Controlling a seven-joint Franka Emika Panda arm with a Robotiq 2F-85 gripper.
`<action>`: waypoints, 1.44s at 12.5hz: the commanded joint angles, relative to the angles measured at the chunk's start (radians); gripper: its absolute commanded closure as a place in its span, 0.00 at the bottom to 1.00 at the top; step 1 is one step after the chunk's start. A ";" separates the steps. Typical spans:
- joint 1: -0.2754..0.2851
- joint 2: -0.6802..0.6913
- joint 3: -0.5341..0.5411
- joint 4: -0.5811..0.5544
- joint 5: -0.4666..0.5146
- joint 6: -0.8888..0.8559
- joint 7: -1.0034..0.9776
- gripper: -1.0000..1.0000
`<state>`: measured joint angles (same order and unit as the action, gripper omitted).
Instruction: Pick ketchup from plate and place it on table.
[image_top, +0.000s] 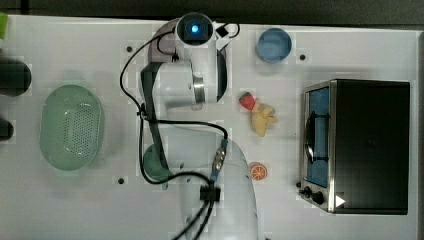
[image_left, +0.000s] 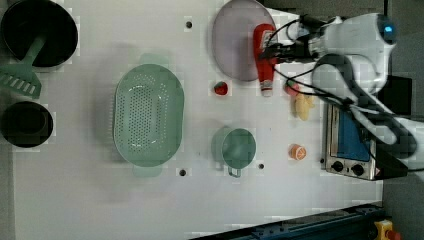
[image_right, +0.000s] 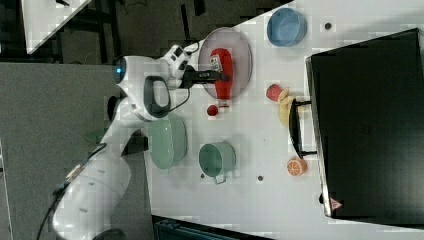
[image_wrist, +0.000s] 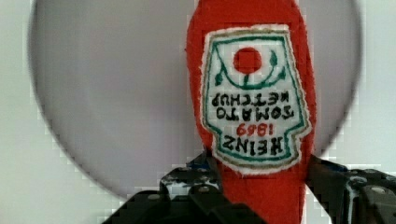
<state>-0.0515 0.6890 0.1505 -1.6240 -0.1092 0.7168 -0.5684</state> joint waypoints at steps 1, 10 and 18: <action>-0.044 -0.199 0.009 0.049 0.042 -0.083 0.063 0.42; -0.124 -0.477 -0.069 -0.041 0.181 -0.426 0.071 0.42; -0.114 -0.680 -0.073 -0.423 0.178 -0.268 0.206 0.42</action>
<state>-0.1798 0.0862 0.0531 -2.0625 0.0699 0.4451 -0.4419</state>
